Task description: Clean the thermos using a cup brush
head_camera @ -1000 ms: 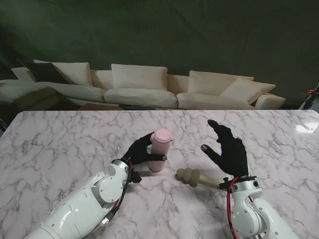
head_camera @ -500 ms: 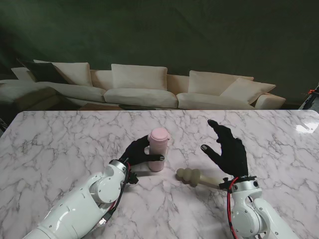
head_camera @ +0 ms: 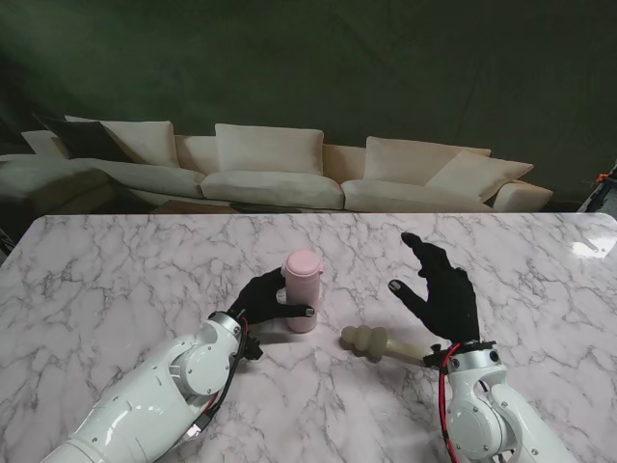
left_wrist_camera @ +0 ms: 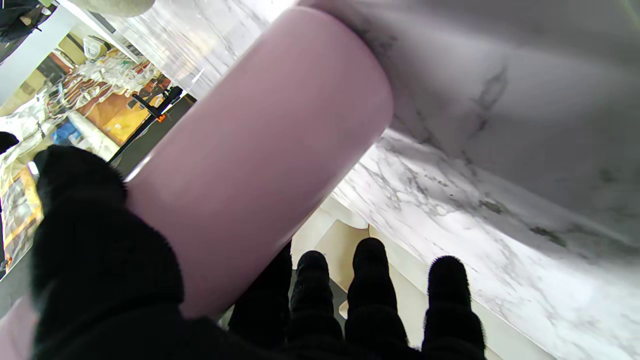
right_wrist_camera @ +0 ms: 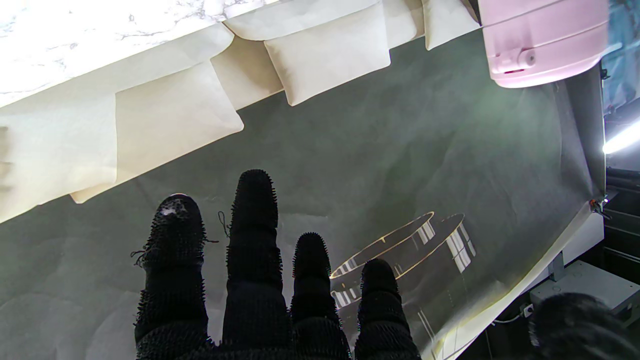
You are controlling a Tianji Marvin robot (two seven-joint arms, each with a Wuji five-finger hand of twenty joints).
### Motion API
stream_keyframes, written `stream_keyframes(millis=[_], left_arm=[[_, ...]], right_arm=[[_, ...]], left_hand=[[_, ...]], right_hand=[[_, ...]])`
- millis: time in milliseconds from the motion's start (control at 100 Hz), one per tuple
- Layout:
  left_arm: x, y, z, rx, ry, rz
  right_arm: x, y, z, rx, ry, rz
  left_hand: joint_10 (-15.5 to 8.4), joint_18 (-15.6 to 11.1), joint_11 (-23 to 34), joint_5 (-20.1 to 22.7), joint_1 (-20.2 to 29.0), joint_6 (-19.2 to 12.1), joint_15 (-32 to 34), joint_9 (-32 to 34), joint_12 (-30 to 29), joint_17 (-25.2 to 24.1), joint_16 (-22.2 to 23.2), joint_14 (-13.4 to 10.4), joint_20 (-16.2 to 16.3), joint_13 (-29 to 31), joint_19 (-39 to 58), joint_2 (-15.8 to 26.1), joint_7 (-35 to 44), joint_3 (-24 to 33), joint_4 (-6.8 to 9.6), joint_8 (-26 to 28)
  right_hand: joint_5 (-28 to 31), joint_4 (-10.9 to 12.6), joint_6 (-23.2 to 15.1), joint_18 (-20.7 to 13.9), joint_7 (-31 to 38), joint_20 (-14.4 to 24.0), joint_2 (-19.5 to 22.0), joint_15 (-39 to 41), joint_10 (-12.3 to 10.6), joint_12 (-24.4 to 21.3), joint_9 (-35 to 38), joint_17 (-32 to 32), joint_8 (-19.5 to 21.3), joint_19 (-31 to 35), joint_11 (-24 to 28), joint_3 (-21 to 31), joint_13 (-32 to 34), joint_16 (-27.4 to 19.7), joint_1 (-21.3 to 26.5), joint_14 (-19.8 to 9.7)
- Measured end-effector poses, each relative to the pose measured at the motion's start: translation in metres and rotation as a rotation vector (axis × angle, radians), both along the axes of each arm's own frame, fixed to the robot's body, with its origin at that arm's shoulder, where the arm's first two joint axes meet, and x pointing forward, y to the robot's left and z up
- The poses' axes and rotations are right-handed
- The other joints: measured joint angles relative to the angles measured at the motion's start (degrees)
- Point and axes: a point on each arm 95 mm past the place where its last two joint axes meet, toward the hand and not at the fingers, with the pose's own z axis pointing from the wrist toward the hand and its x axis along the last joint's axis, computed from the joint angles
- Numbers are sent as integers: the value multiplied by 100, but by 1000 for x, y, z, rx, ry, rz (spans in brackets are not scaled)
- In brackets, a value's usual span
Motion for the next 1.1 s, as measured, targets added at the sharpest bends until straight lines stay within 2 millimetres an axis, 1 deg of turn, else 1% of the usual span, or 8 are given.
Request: stream_keyframes(millis=[230, 320, 410, 480, 540, 810, 850, 1100], left_arm=[[-1, 2, -3, 16, 6, -4], [-1, 3, -3, 24, 6, -5], [-1, 4, -4, 30, 8, -7], [-2, 4, -5, 34, 11, -7], [-2, 5, -5, 38, 11, -7], [-2, 8, -6, 58, 25, -13], [-2, 8, -6, 60, 27, -15], [-2, 11, -5, 67, 34, -21]], right_arm=[[0, 0, 0, 0, 1, 0], [0, 0, 0, 0, 2, 1], [0, 0, 0, 0, 2, 1], [0, 0, 0, 0, 2, 1], [0, 0, -1, 0, 3, 1], [0, 0, -1, 0, 2, 0], [0, 0, -1, 0, 2, 0], [0, 0, -1, -1, 3, -1]], left_hand=[[3, 1, -64, -1, -1, -4, 0, -1, 0, 0, 0, 46, 0, -72, 0, -79, -226, 98, 13, -112], [5, 6, -71, -9, -1, -8, 0, -1, 0, 0, 0, 51, 0, -77, 0, -139, -311, 164, 55, -151], [156, 10, -140, -129, 1, -74, 0, -71, 0, 0, 0, 58, 1, -125, 0, -194, -430, 261, 59, -229], [164, 12, -171, -237, 1, -124, 0, -143, -12, 0, 0, 61, 1, -133, 0, -200, -591, 304, 100, -297], [168, 11, -297, -359, 2, -151, 0, -213, -59, 0, 0, 61, 1, -146, 0, -201, -715, 320, 101, -391], [237, 67, -286, -769, 13, -209, 0, -297, -63, 8, 0, 103, 70, -171, 0, -204, -1082, 449, 102, -755], [297, 67, -286, -769, 65, -210, 0, -297, -64, 9, 0, 113, 71, -171, 0, -204, -1102, 454, 102, -783], [309, 68, -289, -773, -46, -211, 0, -297, -64, 16, 0, 137, 115, -171, 0, -208, -1161, 487, 104, -951]], right_hand=[[0, 0, 0, 0, -52, 1, 0, 0, 0, 0, 0, -4, 10, -8, 0, -6, 0, 0, 0, 0], [0, 0, 0, 0, -54, 1, 0, 0, 0, 0, 0, -16, 12, -9, 0, -10, 0, 0, 0, 0], [0, 0, 0, 0, -54, 1, 0, 0, 0, 0, 0, -27, 13, -9, 0, -12, 0, 0, 0, 0], [0, 0, 0, 0, -55, 1, 0, 0, 0, 0, 0, -50, 13, -11, 0, -14, 0, 0, 0, 0], [0, 0, 0, 0, -56, 1, 0, 0, 0, 0, 0, -52, 14, -11, 0, -22, -1, 0, 0, 0], [0, 0, 0, 0, -58, 2, 0, 0, 0, 0, 0, -55, 28, -48, 1, -23, -1, 0, 0, 0], [0, 0, 0, 0, -58, 2, 0, 0, 0, 0, 0, -56, 72, -49, 1, -23, -1, 0, 0, 0], [1, 0, 0, -1, -58, 2, 0, 0, 0, 0, 0, -65, 76, -59, 1, -23, -2, 0, 0, 0]])
